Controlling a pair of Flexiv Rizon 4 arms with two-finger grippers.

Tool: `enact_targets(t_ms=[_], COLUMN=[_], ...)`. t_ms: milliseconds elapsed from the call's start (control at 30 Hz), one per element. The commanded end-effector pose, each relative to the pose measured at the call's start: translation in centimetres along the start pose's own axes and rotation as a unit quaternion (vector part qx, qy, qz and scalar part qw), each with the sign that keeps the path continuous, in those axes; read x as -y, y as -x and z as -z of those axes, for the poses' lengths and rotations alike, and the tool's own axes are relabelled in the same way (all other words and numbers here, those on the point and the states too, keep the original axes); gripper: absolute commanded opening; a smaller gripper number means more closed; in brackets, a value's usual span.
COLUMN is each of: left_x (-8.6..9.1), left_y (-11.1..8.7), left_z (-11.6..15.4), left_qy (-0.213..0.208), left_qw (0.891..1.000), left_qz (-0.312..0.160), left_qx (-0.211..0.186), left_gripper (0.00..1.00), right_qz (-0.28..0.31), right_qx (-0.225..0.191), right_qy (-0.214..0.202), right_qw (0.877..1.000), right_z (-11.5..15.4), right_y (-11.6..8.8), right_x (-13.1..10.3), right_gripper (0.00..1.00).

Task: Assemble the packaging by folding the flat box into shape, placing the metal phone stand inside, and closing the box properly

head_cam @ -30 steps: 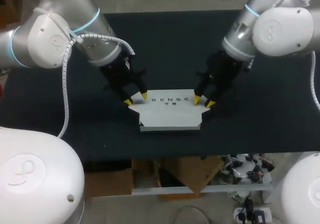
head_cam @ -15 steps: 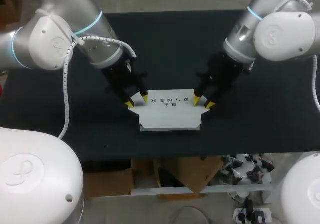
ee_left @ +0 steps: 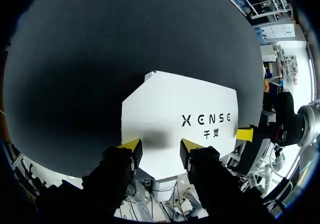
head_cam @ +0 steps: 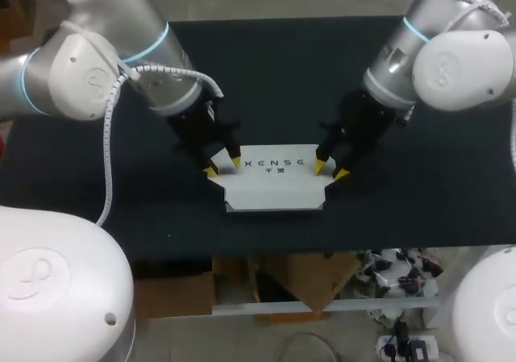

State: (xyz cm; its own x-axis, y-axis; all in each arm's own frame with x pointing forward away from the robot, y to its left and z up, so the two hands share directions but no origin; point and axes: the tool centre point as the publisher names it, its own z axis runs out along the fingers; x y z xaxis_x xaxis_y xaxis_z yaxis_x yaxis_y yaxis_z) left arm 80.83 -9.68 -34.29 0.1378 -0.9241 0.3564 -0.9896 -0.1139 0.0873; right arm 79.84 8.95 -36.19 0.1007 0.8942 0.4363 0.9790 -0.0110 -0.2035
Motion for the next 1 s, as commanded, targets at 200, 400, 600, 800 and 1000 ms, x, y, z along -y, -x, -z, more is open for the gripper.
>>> enact_targets(t_ms=[200,400,600,800,1000], left_x=[-0.3,-0.4,-0.6,-0.7,-0.8], left_y=[0.0,0.0,0.3,0.4,0.6], left_z=[-0.4,-0.4,-0.6,-0.7,-0.9], left_qy=[-0.003,-0.005,-0.008,-0.010,-0.011], left_qw=[1.000,1.000,1.000,1.000,1.000], left_qz=[-0.004,-0.008,-0.010,-0.011,-0.014], left_qx=[0.000,-0.003,-0.008,-0.011,-0.018], left_gripper=[0.50,0.50,0.50,0.50,0.50], right_qz=[0.000,0.000,0.000,0.001,0.003], right_qx=[-0.004,-0.011,-0.013,-0.015,-0.017], right_qy=[0.010,0.016,0.022,0.027,0.030], right_qw=[1.000,1.000,1.000,1.000,0.999], right_z=[-0.6,-0.9,-1.0,-1.1,-1.4], right_y=[0.3,0.4,0.4,0.3,0.2], right_x=[0.3,0.3,0.3,0.3,0.3], right_gripper=[0.43,0.43,0.43,0.42,0.42])
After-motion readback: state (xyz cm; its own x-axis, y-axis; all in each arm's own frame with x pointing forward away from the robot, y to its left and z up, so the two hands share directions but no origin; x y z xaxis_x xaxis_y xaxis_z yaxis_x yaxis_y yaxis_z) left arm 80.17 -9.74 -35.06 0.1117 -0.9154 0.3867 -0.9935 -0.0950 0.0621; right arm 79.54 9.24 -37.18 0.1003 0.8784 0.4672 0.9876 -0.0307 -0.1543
